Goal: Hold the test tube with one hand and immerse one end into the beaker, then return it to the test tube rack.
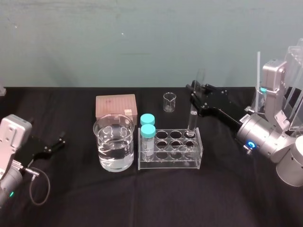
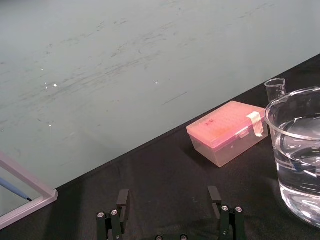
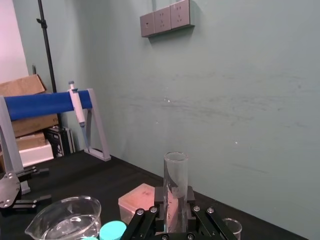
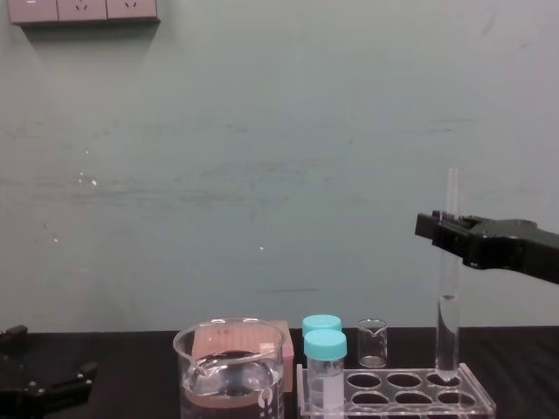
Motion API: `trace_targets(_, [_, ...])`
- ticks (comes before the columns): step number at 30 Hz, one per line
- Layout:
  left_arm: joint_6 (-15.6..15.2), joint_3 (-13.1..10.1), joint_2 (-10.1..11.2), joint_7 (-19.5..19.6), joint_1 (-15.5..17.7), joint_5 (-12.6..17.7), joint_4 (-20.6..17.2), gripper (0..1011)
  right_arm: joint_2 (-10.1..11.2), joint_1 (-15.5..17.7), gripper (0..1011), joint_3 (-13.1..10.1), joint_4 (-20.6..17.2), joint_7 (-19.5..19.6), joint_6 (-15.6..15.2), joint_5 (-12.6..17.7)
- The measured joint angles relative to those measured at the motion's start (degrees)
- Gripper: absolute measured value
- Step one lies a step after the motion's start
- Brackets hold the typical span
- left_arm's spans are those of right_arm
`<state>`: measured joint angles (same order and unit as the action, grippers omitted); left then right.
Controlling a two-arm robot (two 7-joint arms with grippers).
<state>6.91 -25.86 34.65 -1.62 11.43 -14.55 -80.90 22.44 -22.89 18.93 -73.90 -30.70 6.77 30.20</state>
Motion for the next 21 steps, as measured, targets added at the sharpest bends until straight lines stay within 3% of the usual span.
trace_targets(21, [0.0,0.0,0.0,0.0,0.0,0.0,0.0,1000,-1.2,-0.5,225,0.1,3.5,-1.5,2.7,-0.9])
